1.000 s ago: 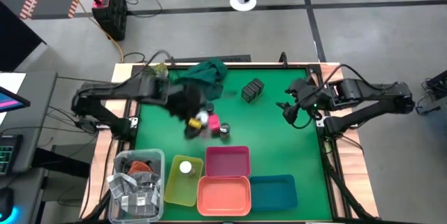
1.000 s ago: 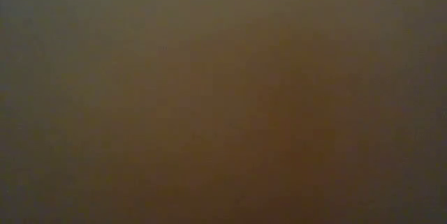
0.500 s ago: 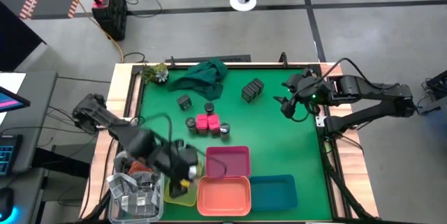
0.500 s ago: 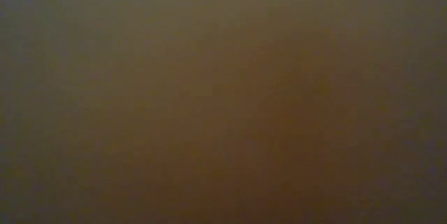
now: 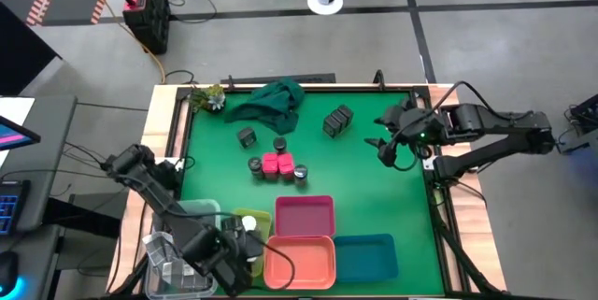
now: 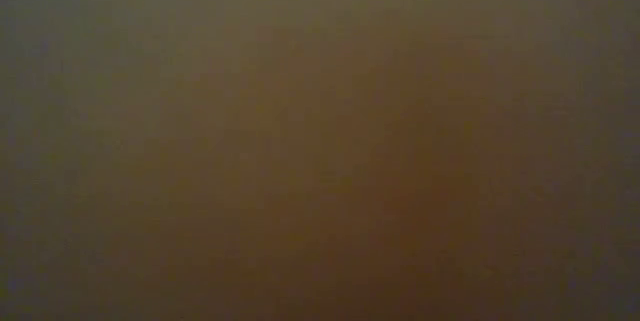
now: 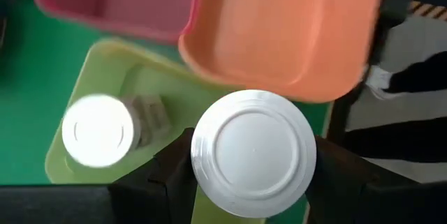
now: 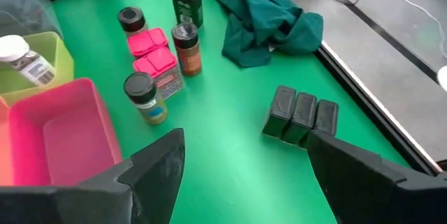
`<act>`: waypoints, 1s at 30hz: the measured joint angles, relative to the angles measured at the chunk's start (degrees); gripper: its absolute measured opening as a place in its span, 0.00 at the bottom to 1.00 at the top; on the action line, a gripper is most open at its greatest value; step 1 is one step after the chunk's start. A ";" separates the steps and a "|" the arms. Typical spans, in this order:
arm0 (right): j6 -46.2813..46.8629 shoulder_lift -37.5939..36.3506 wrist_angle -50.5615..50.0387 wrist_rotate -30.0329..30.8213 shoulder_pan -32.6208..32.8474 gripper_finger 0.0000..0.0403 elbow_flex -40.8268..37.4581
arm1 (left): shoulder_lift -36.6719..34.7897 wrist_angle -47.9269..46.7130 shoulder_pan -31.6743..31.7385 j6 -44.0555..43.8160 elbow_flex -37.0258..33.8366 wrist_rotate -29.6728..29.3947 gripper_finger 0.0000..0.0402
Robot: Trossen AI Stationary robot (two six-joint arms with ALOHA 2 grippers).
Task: Sort spices by type
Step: Put the white seasoning bottle into the yellow bin
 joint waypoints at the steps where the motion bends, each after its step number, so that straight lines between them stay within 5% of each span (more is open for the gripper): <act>1: 0.23 0.00 0.02 0.00 0.20 0.81 0.00 | 0.01 -0.17 -0.17 -0.89 -1.09 0.03 0.51; 16: 0.89 0.00 0.60 -0.02 0.38 0.81 0.00 | 0.02 9.01 -0.97 -2.82 -11.97 -4.22 0.51; 30: 0.89 0.02 0.58 -0.02 0.38 0.81 0.00 | -0.27 7.96 -0.77 -8.33 -11.97 -0.54 0.63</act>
